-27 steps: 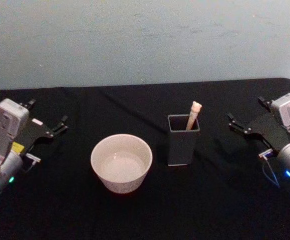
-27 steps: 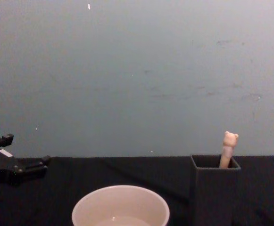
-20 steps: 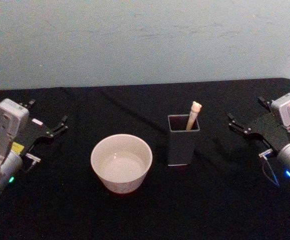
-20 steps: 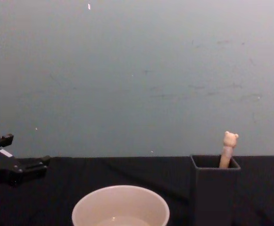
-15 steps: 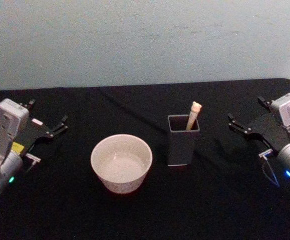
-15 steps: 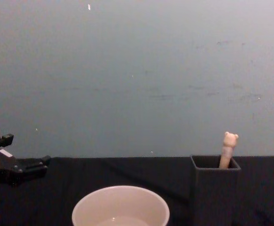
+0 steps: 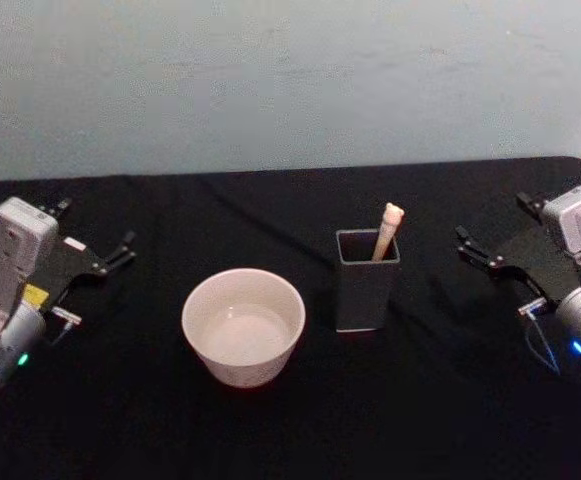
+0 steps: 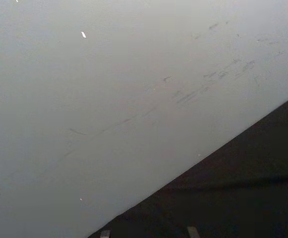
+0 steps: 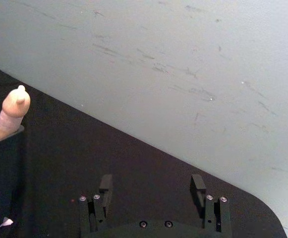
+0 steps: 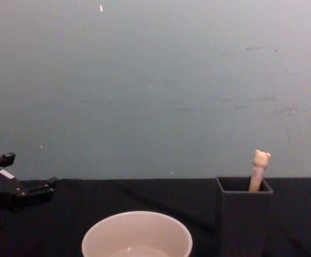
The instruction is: Pick up the stirring spoon with one hand, stir inside the cup, then place it back in its original position.
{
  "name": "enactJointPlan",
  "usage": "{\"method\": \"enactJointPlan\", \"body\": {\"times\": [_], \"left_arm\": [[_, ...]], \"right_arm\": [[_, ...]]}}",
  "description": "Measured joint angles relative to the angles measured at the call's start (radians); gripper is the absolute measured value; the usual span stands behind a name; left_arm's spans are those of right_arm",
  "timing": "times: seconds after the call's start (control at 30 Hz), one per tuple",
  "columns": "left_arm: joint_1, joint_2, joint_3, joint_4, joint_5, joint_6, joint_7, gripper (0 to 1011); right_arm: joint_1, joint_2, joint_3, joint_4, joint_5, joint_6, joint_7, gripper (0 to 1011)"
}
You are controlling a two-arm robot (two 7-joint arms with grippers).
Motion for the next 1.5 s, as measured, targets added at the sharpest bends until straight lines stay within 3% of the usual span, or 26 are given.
{"method": "enactJointPlan", "body": {"times": [1.5], "left_arm": [[0.000,0.000,0.000,0.000,0.000,0.000,0.000,1001]], "right_arm": [[0.000,0.000,0.000,0.000,0.000,0.000,0.000,1002]]}}
